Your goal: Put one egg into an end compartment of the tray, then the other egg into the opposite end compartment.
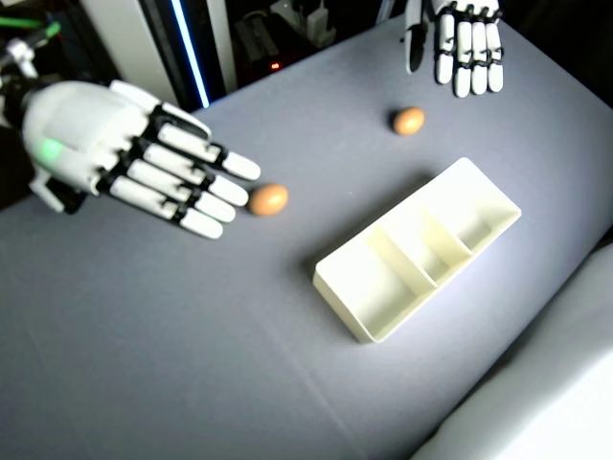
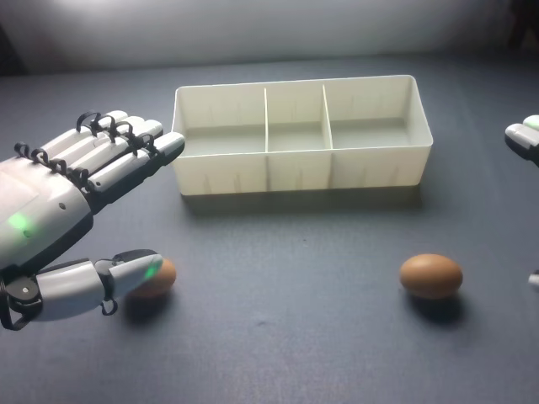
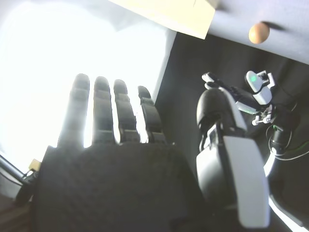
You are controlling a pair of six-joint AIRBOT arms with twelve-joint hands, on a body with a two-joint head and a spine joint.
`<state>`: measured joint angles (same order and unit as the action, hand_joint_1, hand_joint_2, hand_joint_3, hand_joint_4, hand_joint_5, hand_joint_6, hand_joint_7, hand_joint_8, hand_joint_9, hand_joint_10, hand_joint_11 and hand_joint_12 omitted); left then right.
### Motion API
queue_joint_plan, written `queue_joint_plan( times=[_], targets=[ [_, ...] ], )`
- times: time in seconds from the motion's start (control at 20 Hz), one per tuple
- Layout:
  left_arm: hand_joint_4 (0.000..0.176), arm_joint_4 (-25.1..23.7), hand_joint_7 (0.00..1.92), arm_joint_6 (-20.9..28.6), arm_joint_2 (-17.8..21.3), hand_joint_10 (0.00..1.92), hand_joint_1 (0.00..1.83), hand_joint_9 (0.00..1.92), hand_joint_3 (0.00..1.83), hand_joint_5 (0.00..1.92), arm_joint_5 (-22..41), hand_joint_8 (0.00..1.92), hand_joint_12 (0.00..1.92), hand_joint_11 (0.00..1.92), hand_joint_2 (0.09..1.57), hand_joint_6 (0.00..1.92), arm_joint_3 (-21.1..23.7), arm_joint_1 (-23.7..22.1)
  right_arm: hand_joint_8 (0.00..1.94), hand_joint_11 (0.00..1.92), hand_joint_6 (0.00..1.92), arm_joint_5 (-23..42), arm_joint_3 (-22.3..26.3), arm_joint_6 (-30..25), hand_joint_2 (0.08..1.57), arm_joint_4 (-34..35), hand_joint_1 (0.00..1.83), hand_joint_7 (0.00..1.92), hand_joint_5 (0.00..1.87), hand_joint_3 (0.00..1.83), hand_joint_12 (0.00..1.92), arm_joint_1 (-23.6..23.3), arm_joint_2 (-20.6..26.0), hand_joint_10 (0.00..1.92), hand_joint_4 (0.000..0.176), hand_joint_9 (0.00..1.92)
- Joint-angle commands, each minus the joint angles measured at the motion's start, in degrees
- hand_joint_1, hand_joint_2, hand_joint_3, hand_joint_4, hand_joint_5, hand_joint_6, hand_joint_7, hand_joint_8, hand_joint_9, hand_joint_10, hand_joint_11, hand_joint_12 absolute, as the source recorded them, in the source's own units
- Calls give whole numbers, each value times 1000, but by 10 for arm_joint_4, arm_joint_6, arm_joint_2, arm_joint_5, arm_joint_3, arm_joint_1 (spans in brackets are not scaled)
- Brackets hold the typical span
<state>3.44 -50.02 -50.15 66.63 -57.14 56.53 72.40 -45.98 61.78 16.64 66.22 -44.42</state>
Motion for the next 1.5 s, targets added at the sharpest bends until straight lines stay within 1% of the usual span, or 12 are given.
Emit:
queue_joint_plan(
  times=[0.0, 0.05, 0.35, 0.55, 0.65, 0.7, 0.75, 0.85, 1.05, 1.25, 1.35, 1.45],
  targets=[
    [79, 5, 0, 0, -1, 0, 375, 0, 0, 0, 71, 0, 0, 0, 1237, 0, -1, -6, 0, 0, 0, 69, -2, 1, 1020, -2, 637, 0, 0, 95, 0, -6, 0, 0, 0, 0],
    [73, 9, 0, 0, -1, 0, 405, 0, 0, 0, 74, 0, 0, 0, 1212, 0, -1, -6, 0, 0, 0, 68, -2, 1, 1015, -1, 631, 0, 0, 89, 0, -6, -1, 0, 0, 0],
    [122, 25, 0, 1, -6, 0, 646, 0, 0, 0, 52, 0, 0, 0, 1040, 0, -3, 6, 0, 0, 0, 69, -2, 2, 1044, 8, 649, 0, 0, 82, 0, -3, -9, 0, 0, 0],
    [82, 28, 0, 12, -12, 0, 705, 0, 0, 0, 7, 0, 0, 0, 1039, 0, -10, 13, 0, 0, 0, 69, -3, 2, 1036, 13, 711, 0, 0, 66, 0, -3, -17, 0, 0, 0],
    [79, 28, 0, 15, -20, 0, 732, 0, 0, 0, -22, 0, 0, 0, 1046, 0, -20, 12, 0, 0, 0, 69, -3, 2, 1033, 15, 692, 0, 0, 61, 0, -2, -18, 0, 0, 0],
    [60, 25, 0, 20, -25, 0, 737, 0, 0, 0, -42, 0, 0, 0, 1060, 0, -26, 9, 0, 0, 0, 69, -3, 2, 1035, 15, 686, 0, 0, 60, 0, -2, -19, 0, 0, 0],
    [77, 21, 0, 23, -29, 0, 737, 0, 0, 0, -58, 0, 21, 44, 1065, 0, -32, 5, 0, 0, 0, 69, -3, 2, 1031, 16, 683, 0, 0, 58, 0, -1, -19, 0, 0, 0],
    [79, 12, 65, 23, -35, 6, 741, 14, 0, 31, -96, 25, 19, 21, 1070, 13, -41, -6, 0, 0, 0, 69, -3, 1, 1047, 17, 651, 0, 0, 61, 0, 0, -19, 0, 0, 0],
    [30, -23, 207, 23, -42, 56, 728, 79, 11, 164, -166, 33, 309, 0, 1106, 31, -54, -43, 0, 0, 0, 70, -3, 0, 1068, 19, 643, 0, 0, 65, 0, 4, -19, 0, 0, 0],
    [18, -48, 394, 23, -46, 701, 769, 11, 2, 244, -198, 51, 840, 0, 1118, 31, -60, -59, 0, 0, 0, 71, -3, -4, 1085, 20, 609, 0, 0, 69, 0, 6, -20, 0, 0, 0],
    [12, -51, 480, 23, -53, 806, 806, 81, 1, 292, -211, 69, 979, 0, 1127, 53, -66, -61, 0, 0, 0, 76, -3, -9, 1090, 22, 626, 0, 0, 68, 0, 10, -21, 0, 0, 0],
    [1, -52, 577, 23, -61, 936, 826, 166, 3, 366, -222, 118, 1380, 0, 1144, 117, -73, -63, 0, 0, 0, 83, -3, -15, 1090, 24, 642, 0, 0, 63, 0, 14, -21, 0, 0, 0]
  ],
)
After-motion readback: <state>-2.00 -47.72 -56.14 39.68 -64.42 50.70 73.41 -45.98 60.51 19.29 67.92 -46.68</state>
